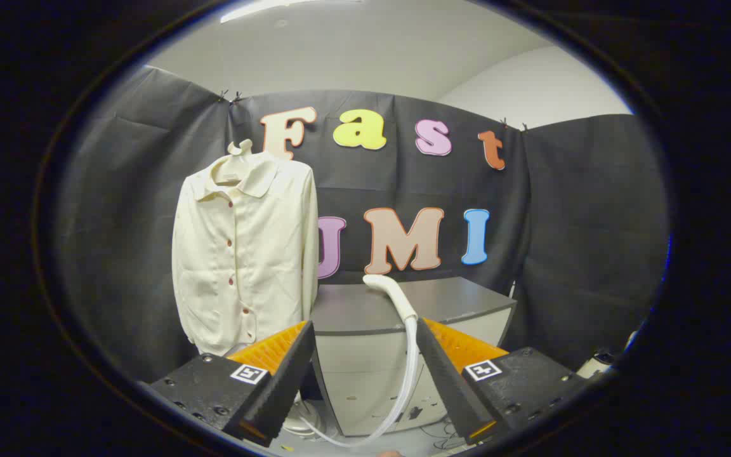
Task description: Iron the clothes twice with a garment steamer, once on the left side and once on the right side.
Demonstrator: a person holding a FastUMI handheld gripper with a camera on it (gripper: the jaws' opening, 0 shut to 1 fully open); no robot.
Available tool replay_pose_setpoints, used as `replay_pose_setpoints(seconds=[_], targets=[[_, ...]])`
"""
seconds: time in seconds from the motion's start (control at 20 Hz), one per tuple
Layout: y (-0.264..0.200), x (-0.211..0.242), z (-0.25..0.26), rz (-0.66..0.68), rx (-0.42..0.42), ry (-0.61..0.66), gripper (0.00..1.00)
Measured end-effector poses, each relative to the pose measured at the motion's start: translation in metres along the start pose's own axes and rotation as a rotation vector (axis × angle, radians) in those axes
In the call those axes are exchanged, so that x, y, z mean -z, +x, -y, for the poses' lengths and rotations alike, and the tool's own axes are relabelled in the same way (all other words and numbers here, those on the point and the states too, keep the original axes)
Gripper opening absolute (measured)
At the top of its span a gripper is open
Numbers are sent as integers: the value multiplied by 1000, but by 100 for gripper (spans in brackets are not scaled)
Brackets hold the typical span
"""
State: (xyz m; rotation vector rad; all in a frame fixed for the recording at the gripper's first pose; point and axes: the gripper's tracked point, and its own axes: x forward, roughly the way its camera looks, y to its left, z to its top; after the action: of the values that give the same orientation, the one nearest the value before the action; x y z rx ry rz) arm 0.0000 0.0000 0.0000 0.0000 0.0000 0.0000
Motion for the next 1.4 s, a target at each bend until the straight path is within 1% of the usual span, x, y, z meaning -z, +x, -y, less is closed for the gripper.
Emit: replay_pose_setpoints(seconds=[0.2,0.45,0.55,0.65,0.8,1.15,1.4], targets=[[16,2,18,-13,-26,34,97],[31,5,36,-30,-65,39,96],[32,1,36,-28,-104,77,95],[35,-3,43,-18,-114,85,95],[47,-5,57,-8,-110,63,95],[108,-9,72,-23,-119,40,95],[172,-20,82,-59,-134,29,94]])
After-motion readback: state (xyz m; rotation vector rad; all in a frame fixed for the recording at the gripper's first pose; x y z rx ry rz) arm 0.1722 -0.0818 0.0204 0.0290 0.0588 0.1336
